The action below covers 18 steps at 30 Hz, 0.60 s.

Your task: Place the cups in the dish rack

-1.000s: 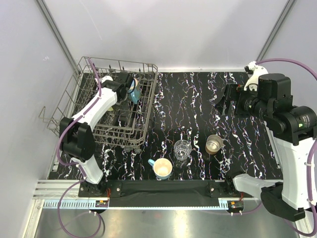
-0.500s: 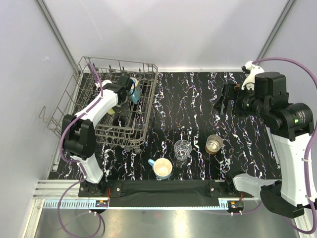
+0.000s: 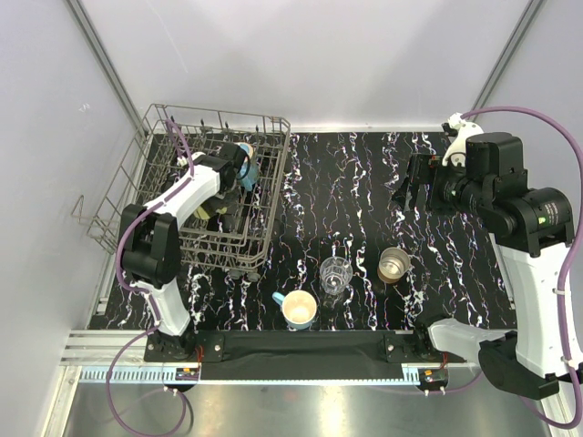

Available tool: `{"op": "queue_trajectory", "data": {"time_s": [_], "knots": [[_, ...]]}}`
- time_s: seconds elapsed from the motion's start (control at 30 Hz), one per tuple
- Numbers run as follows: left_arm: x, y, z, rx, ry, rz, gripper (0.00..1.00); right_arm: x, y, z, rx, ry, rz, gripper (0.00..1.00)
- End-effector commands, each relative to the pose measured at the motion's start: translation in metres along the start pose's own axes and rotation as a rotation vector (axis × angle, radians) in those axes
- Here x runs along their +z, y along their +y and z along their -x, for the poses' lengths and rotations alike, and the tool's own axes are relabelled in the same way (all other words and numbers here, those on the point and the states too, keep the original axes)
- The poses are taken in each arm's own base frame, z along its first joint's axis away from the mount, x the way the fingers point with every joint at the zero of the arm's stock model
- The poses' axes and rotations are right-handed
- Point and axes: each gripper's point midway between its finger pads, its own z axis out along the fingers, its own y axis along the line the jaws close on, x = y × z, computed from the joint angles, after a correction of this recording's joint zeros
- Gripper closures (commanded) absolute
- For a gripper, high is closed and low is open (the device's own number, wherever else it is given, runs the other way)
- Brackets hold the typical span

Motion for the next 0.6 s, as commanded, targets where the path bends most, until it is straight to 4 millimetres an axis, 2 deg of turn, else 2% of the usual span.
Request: {"op": "queue_trajectory", "data": {"time_s": [0.0,0.1,0.2,0.4,0.57], "knots": [[-0.007,-0.010,0.014,-0.048,-0.029,-0.040,0.32,-0.002,-0.002,-0.004,-0.020,0.009,-0.010,0.05],[-0.015,-0.012,0.017,-0.047,-0.025,-0.065,0.18,-0.001,0.000,-0.006,-0.018,0.016,0.001,0.04],[-0.028,-0.016,0.023,-0.046,-0.019,-0.100,0.09,0.000,0.002,-0.006,-0.013,0.019,0.014,0.05],[-0.070,-0.028,0.040,0.001,-0.008,-0.212,0.04,0.001,0.008,-0.002,-0.008,0.000,0.046,0.06],[-0.114,-0.030,0.056,0.023,-0.011,-0.332,0.01,0.000,-0.001,-0.002,0.054,-0.010,-0.018,0.00]]}}
